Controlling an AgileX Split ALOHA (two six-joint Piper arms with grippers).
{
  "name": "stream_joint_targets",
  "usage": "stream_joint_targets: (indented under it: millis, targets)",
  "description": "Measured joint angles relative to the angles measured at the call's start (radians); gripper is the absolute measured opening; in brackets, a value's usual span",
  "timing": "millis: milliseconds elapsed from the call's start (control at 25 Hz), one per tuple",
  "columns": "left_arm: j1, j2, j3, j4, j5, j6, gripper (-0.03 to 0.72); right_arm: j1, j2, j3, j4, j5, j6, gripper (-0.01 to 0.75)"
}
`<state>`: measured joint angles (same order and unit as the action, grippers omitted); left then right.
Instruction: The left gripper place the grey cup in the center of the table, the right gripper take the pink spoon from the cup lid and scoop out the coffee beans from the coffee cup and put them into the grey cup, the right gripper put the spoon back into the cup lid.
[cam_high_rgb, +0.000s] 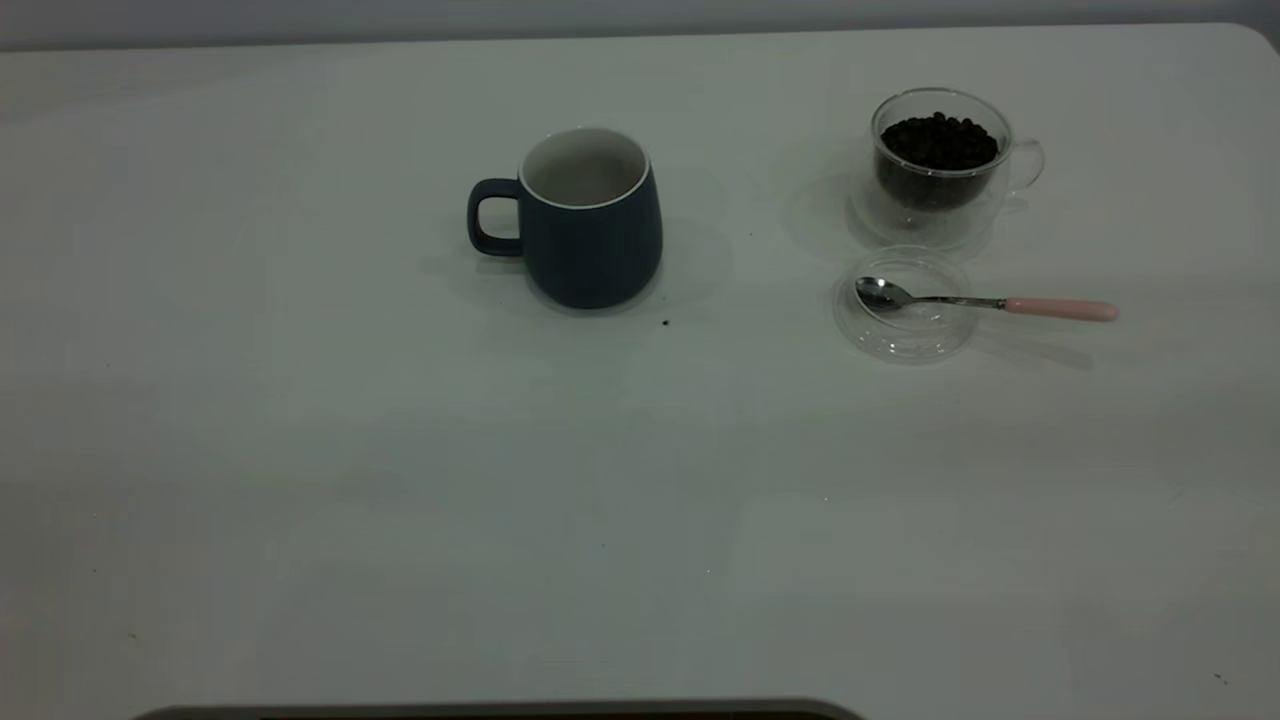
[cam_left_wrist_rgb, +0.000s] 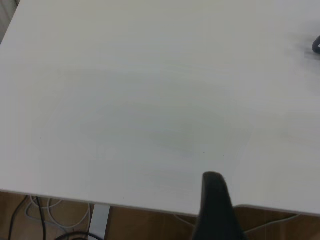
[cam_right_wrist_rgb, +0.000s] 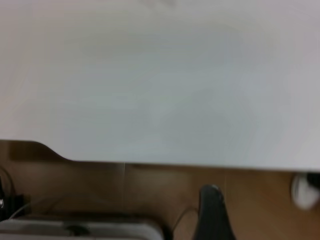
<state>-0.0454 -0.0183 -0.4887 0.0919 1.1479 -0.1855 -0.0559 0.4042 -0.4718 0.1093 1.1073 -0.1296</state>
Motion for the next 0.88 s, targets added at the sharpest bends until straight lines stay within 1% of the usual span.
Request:
stream_joint_targets:
  millis: [160,400,880]
  targets:
    - [0.0,0.0,0.0,0.0,0.0,0.0,0.569,0.013,-0.12,0.001,0.001,0.001,0.0,0.576]
    - [0.0,0.0,0.0,0.0,0.0,0.0,0.569,0.003,-0.352,0.001,0.001,0.012,0.003,0.576]
    - [0.0,0.0,0.0,0.0,0.0,0.0,0.569,0.003,-0.376,0.001,0.001,0.019,0.003,0.576]
